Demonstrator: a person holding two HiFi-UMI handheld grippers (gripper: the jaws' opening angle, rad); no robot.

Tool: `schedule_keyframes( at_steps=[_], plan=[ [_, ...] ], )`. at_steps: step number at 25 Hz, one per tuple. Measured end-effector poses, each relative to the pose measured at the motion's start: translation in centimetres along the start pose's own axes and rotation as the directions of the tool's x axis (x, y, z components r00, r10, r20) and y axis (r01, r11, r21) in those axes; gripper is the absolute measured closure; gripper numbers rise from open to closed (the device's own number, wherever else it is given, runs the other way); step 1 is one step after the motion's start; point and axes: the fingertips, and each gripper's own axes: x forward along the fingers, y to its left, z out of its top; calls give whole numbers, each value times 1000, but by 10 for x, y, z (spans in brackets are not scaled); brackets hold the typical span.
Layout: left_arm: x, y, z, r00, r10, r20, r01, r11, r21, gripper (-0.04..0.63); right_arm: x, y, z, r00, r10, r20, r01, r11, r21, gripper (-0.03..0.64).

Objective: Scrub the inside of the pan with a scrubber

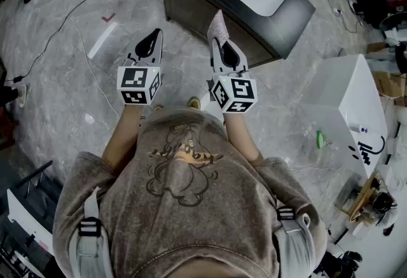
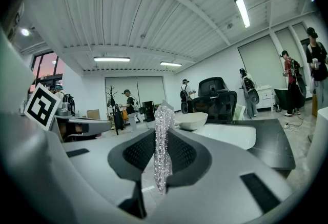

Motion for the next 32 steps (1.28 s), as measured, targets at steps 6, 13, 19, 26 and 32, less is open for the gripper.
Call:
schedule_keyframes(
  at_steps=[6, 13, 19, 26, 32],
  plan=[
    [16, -8, -1, 1000, 27, -8, -27, 1000, 2, 577, 6, -18, 5, 999, 41, 25, -41, 999, 22, 534],
    [29, -22, -3, 996, 92, 1, -92, 996, -19, 577, 9, -46, 0, 992, 127, 2, -127, 992, 27, 534],
    [50, -11, 4, 995, 102, 0, -102, 994, -24, 577, 32, -55, -1, 989, 149, -15, -148, 988, 41, 534],
    [111, 21, 17, 997, 73, 13, -73, 997, -38, 577, 85, -73, 7, 990, 135, -30, -134, 990, 34, 534],
    [181, 53, 29, 999, 38, -2, -38, 999, -33, 577, 150, -95, 22, 992, 124, -34, -123, 992, 36, 534]
  ],
)
